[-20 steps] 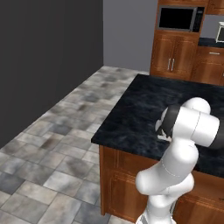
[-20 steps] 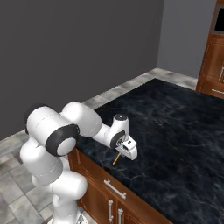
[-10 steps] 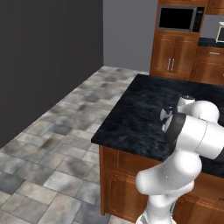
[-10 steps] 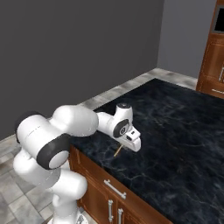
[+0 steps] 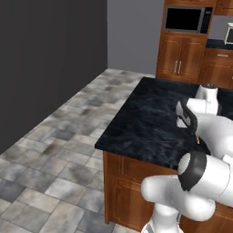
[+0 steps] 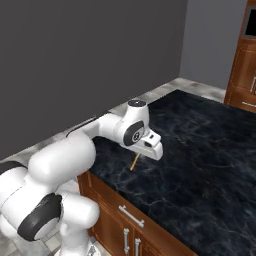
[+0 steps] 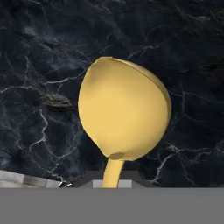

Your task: Organize the utensils by type. Pick up the wooden spoons from the counter and place them in the open cabinet. Then pick up the metallic utensils from the counter and place them in the open drawer.

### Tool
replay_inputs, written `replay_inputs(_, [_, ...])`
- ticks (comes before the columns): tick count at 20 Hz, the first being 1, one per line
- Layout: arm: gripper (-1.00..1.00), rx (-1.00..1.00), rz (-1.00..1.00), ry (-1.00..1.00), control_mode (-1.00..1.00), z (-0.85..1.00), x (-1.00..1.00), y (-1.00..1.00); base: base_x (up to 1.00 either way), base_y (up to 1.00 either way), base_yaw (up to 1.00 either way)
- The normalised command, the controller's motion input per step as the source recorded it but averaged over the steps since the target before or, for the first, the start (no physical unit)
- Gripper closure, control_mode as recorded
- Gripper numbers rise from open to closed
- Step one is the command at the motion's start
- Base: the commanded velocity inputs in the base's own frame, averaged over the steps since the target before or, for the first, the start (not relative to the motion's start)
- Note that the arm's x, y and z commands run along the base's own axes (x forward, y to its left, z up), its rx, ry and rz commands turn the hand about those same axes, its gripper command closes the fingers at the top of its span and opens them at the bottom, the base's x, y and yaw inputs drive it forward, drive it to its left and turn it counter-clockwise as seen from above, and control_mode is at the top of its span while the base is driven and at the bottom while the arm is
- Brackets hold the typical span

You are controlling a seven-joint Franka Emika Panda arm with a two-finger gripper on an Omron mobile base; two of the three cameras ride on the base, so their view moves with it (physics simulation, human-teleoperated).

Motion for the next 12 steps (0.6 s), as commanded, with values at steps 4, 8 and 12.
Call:
replay_inputs(4, [1.0,-0.03,0.1,-0.07,-1.0,0.75,-0.43,0.0,0.0,0.0,0.0])
replay_inputs(8, [1.0,0.0,0.03,-0.01,-1.0,0.6,-0.42,0.0,0.0,0.0,0.0])
replay_inputs(12, [1.0,0.0,0.0,0.0,-1.0,0.29,-0.25,0.0,0.0,0.0,0.0])
